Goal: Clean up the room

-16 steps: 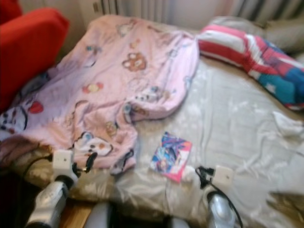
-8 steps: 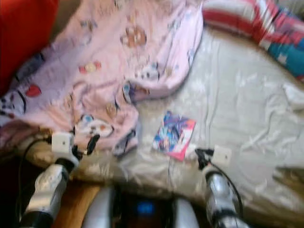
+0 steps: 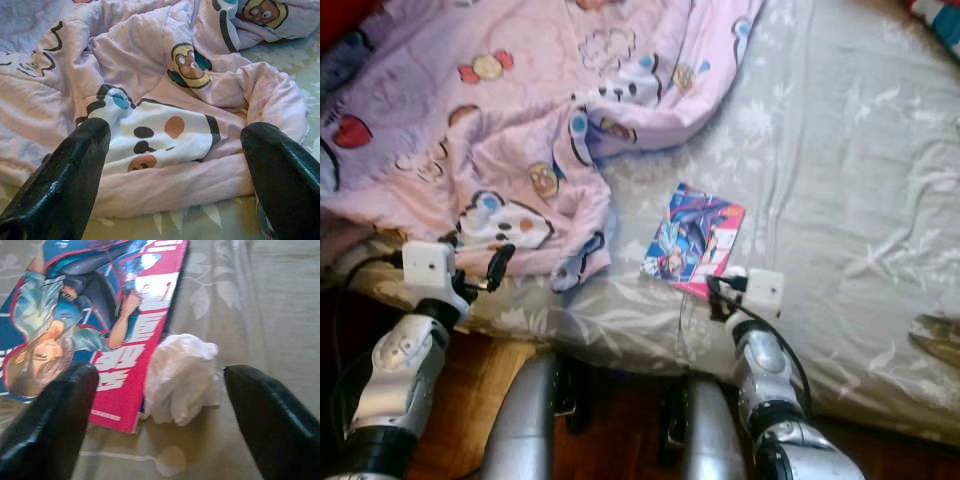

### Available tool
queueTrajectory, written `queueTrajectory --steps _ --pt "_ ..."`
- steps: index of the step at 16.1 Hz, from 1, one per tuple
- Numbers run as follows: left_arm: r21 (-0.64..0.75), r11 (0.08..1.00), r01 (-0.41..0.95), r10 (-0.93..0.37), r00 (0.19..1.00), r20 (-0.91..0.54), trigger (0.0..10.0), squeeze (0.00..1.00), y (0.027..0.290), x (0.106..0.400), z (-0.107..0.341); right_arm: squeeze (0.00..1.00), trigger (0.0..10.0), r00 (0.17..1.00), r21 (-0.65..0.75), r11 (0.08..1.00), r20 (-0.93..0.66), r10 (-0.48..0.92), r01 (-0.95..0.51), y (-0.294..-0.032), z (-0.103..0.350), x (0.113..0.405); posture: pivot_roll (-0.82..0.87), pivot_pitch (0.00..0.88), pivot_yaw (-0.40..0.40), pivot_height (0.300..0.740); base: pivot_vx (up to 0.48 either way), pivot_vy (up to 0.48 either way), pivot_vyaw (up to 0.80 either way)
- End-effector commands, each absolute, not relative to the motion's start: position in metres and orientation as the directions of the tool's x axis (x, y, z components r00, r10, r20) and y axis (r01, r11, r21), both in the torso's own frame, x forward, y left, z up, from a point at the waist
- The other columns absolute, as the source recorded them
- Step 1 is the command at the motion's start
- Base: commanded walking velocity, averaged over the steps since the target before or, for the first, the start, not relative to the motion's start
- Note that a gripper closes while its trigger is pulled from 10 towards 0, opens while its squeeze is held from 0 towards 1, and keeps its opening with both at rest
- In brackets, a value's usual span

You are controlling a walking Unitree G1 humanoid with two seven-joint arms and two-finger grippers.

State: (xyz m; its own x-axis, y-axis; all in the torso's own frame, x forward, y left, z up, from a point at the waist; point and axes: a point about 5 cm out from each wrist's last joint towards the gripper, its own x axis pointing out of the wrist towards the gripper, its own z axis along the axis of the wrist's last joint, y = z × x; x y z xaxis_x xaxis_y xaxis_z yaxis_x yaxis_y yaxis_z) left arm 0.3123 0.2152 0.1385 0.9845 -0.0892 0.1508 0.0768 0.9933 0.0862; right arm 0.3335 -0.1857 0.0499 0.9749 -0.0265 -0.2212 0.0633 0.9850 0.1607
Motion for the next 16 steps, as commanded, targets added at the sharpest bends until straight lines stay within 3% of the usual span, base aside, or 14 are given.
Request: queueTrajectory --steps 1,7,15,16 --pt "0.075 0.996 0.058 -0.067 0.989 0.131 10.0 0.0 0.222 0.304 0.136 0.0 10.0 0.965 0.144 0.987 -0.261 -0.034 0.073 -0.19 0.04 0.326 0.22 0.616 -0.032 0.652 0.0 0.0 0.0" --pt "0.084 0.996 0.038 -0.046 0.994 0.097 10.0 0.0 0.23 0.283 0.138 0.0 10.0 0.955 0.106 0.981 -0.266 -0.128 0.161 -0.213 0.049 0.331 0.25 0.648 -0.004 0.652 0.0 0.0 0.0" --pt "0.099 0.995 0.023 -0.029 0.998 0.063 10.0 0.0 0.232 0.268 0.143 0.0 10.0 0.933 0.133 0.976 -0.342 -0.117 0.171 -0.206 0.038 0.327 0.28 0.688 0.023 0.652 0.0 0.0 0.0" --pt "0.1 0.995 0.021 -0.028 0.998 0.061 10.0 0.0 0.233 0.266 0.143 0.0 4.5 0.933 0.132 0.977 -0.341 -0.117 0.17 -0.206 0.037 0.326 0.29 0.697 0.023 0.652 0.0 0.0 0.0"
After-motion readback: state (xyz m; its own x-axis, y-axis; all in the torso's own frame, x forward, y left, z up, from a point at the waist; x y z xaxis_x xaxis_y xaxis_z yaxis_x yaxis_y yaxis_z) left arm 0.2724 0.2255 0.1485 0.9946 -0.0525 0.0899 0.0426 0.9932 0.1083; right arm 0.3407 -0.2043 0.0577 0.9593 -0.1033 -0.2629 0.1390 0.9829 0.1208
